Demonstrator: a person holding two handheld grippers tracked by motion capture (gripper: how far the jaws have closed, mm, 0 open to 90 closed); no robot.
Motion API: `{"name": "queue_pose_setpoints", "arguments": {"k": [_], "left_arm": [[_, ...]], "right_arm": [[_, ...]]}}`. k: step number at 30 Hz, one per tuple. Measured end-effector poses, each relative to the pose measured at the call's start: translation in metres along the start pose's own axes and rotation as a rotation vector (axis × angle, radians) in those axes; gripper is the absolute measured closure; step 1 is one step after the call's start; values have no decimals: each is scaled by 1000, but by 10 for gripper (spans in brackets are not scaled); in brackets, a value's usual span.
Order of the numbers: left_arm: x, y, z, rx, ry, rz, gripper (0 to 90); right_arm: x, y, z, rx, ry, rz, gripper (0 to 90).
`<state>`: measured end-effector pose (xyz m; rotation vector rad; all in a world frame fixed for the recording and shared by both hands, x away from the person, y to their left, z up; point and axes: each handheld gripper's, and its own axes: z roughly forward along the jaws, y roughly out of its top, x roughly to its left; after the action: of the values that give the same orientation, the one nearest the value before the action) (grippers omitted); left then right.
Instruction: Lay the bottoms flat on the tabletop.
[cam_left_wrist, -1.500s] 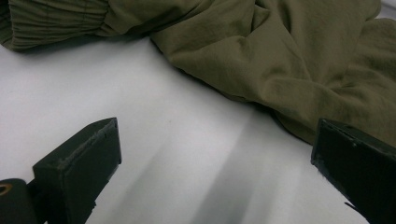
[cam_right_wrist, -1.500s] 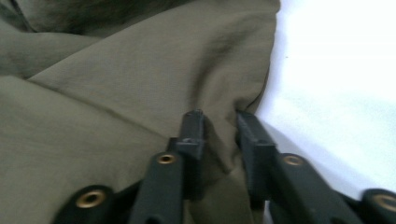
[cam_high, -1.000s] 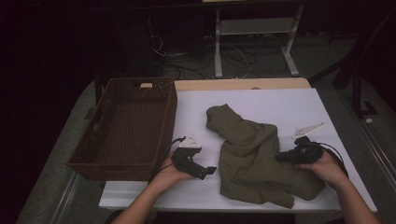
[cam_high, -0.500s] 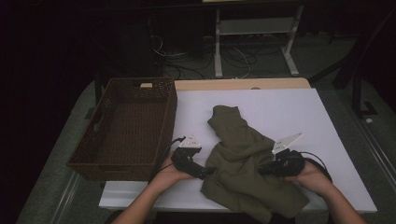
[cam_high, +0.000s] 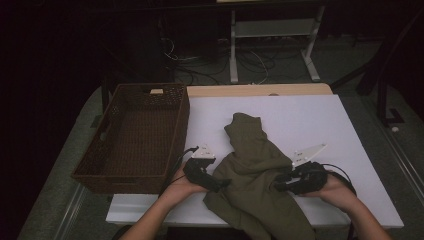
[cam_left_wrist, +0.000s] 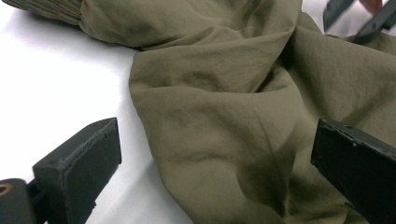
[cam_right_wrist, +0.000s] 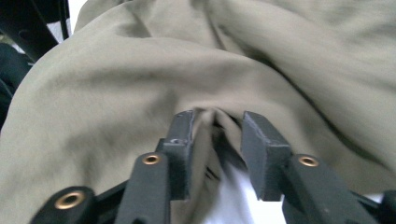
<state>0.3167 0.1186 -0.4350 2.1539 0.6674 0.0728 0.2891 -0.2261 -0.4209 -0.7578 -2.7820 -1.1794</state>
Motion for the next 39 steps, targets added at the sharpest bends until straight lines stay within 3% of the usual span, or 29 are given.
{"name": "queue_pose_setpoints", "arguments": {"k": [9,17,24,31,39], "left_arm": [[0,0,0,0,0,0,10],[0,0,1,3,5,-2,10],[0,0,2,5,5,-2,10],[0,0,2,3,6,-6,10],[-1,0,3,3,6,-8,10]], "right_arm": [[-31,-19,-35,-108,-137,118,500],[-51,-25,-39,-151,-260,203,410],[-64,-20,-35,-187,-292,241,411],[-75,-5,-28,-219,-321,245,464],[-90,19,-8,-222,-312,230,562]]}}
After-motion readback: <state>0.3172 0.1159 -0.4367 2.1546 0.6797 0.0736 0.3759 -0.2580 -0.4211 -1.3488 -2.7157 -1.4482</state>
